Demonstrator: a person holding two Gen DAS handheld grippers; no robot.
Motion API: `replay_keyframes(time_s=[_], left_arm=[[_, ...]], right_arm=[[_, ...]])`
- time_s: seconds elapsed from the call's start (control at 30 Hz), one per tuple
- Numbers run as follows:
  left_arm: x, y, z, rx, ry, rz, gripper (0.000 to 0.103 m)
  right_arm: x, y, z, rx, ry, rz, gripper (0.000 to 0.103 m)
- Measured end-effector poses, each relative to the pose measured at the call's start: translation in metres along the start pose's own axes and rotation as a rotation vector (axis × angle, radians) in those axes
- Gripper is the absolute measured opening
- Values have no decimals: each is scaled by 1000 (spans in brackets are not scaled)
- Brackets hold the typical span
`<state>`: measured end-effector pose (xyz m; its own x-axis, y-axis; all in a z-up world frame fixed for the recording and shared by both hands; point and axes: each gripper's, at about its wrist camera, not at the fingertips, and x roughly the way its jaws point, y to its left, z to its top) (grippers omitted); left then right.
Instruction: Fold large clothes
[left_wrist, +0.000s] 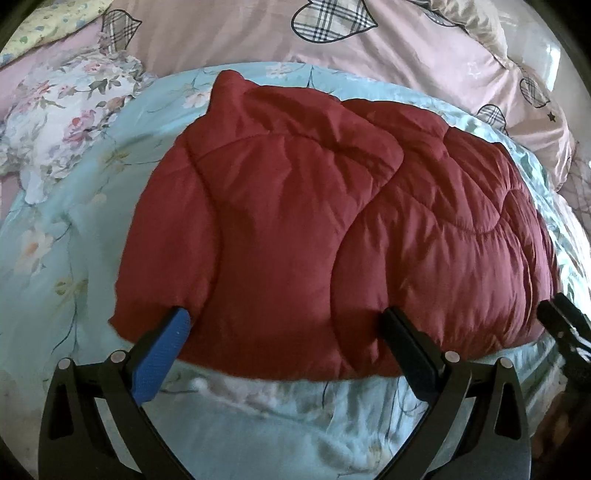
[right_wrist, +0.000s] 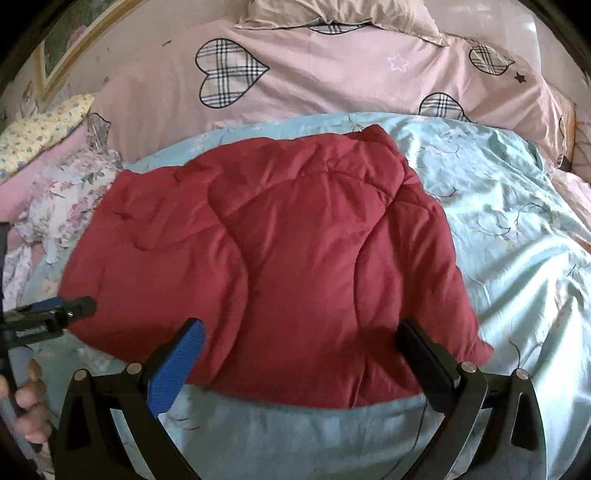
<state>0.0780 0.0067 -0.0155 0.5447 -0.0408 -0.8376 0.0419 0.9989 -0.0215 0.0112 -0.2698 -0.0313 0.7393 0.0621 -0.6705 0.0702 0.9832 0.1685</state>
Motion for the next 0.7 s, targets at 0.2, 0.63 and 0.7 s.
replay_keyframes(time_s=[0.2, 0.63, 0.7], left_arm=[[-8, 3, -7, 2, 1, 43, 103], [-21, 7, -33, 42, 8, 74, 103], [-20, 8, -34, 39, 11, 74, 103]], right_arm=[[-13, 3, -3, 16, 15, 28, 103], [-26, 17, -21, -57, 96, 52, 103], [-19, 21, -24, -85, 126, 49, 103]])
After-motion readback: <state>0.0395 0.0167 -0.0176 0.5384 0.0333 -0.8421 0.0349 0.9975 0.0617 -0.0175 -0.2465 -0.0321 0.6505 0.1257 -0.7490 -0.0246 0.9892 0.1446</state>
